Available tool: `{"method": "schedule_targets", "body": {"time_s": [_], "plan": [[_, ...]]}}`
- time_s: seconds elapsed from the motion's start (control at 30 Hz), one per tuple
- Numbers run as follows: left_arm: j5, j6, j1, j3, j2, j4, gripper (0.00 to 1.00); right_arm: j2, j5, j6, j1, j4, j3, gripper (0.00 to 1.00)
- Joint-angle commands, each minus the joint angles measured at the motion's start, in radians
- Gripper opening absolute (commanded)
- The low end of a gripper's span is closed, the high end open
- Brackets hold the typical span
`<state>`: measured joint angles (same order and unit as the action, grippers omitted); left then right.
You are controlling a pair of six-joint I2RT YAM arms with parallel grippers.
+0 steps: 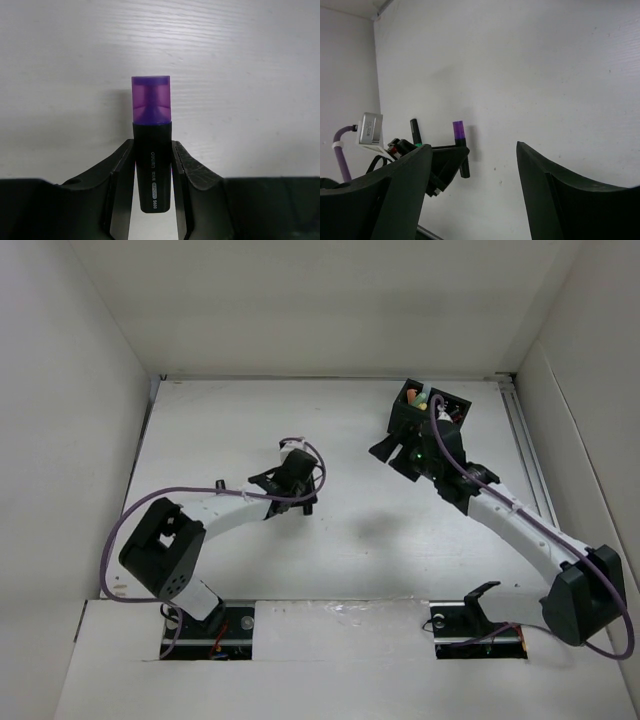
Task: Sort the stationery into containers
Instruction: Pick up the pen from the center of the board.
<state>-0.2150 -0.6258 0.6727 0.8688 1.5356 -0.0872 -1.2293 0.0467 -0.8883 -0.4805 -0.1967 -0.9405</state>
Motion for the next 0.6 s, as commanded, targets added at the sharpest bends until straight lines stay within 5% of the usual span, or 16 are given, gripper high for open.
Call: {"method": "schedule_targets", "body": {"time_s": [0.0, 0.57], "plan": [[0.049, 0.030, 0.080, 0.051, -0.014, 0.066, 0.00, -0.038, -0.112, 0.038, 0.014, 0.054, -0.047, 0.74], [0.325, 0.101, 0.145, 0.030, -0.028, 0.411, 0.00, -0.119, -0.260, 0.006, 0.138, 0.144, -0.011, 0.72]]}}
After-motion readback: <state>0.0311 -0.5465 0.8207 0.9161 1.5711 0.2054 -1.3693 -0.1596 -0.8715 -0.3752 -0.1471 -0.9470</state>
